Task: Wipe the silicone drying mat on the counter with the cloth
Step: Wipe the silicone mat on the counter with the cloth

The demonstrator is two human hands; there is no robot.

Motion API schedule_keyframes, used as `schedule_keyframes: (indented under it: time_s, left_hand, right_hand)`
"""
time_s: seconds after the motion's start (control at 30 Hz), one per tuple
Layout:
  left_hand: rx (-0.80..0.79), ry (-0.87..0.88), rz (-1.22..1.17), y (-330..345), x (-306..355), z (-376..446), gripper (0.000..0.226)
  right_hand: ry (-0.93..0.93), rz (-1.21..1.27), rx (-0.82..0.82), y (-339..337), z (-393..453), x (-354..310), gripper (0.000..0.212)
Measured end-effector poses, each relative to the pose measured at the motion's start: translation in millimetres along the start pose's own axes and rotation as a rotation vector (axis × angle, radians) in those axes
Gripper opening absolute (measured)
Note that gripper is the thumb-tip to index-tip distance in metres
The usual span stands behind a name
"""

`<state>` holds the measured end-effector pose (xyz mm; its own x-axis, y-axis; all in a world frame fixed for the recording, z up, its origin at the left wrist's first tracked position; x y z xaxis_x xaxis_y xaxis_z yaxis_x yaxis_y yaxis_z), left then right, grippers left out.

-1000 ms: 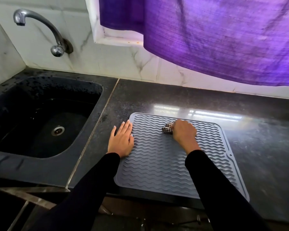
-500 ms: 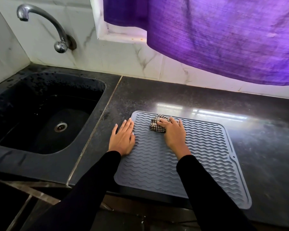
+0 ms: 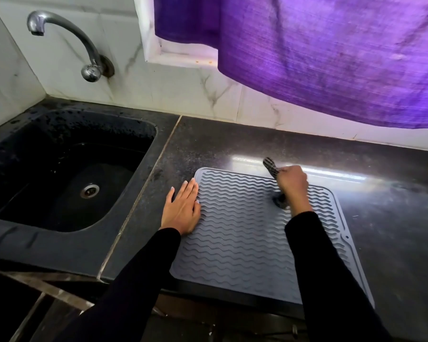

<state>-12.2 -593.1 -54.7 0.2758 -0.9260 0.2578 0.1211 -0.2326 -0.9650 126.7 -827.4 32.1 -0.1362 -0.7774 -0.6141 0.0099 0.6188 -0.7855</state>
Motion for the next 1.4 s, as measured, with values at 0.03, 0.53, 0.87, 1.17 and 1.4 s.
schedule_keyframes:
  time_s: [0.03, 0.53, 0.87, 1.17, 1.4]
  left_hand:
    - [0.002, 0.000, 0.000, 0, 0, 0, 0.085]
    - [0.001, -0.005, 0.009, 1, -3, 2, 0.084]
    - [0.019, -0.007, 0.017, 0, 0, 1, 0.085]
    - [0.023, -0.008, 0.020, 0, -1, 1, 0.083]
    - [0.022, -0.018, 0.019, 1, -2, 1, 0.085]
  right_hand:
    - [-0.086, 0.006, -0.012, 12, -5, -11, 0.032]
    - [-0.618, -0.594, -0.084, 22, -9, 26, 0.056]
    - [-0.052, 0.180, 0.001, -3, 17, 1, 0.030]
    - [-0.674, -0.678, -0.080, 51, 0, 18, 0.063]
    - [-0.421, -0.477, 0.002, 8, 16, 56, 0.056]
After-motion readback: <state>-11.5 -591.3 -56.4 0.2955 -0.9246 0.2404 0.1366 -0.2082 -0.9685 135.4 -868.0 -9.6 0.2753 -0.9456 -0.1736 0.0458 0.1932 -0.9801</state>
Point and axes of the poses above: each hand's wrist, its own z-axis towards the middle knuckle, its own y-axis out of the palm, x = y × z, the point moved 5 cm from there along z, towards the middle knuckle, and after that the axes turned 2 degrees about -y, right-handed, at the moved point
